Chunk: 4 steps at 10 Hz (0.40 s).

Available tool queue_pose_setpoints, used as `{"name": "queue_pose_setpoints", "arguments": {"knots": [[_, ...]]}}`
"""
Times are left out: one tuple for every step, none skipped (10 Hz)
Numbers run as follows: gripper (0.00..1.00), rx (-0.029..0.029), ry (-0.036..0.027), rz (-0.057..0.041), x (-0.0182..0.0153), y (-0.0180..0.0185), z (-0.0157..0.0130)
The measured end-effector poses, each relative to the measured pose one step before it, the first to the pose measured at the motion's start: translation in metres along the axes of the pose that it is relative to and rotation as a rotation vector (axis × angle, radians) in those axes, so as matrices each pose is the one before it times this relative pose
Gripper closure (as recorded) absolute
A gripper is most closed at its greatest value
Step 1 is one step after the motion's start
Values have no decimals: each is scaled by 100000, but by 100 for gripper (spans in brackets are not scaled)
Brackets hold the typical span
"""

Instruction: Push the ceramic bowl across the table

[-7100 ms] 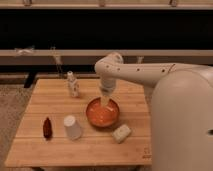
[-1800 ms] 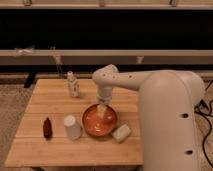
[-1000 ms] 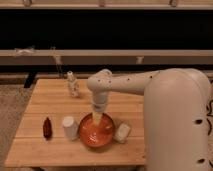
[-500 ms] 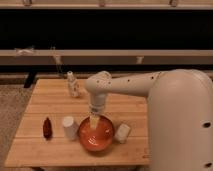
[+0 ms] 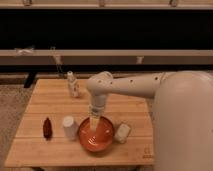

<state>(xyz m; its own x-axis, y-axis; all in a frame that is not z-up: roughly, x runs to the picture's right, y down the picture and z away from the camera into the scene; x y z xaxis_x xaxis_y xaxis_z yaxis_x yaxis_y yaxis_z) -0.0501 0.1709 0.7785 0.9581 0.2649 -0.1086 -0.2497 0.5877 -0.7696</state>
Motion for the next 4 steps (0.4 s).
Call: {"name": "queue_pose_setpoints", "arguments": {"knots": [[34, 2186, -867, 1090, 257, -865, -510], [34, 2442, -1334, 1611, 346, -1114, -771], [34, 411, -122, 413, 192, -213, -107], [34, 58, -130, -360, -230, 37, 1]]}}
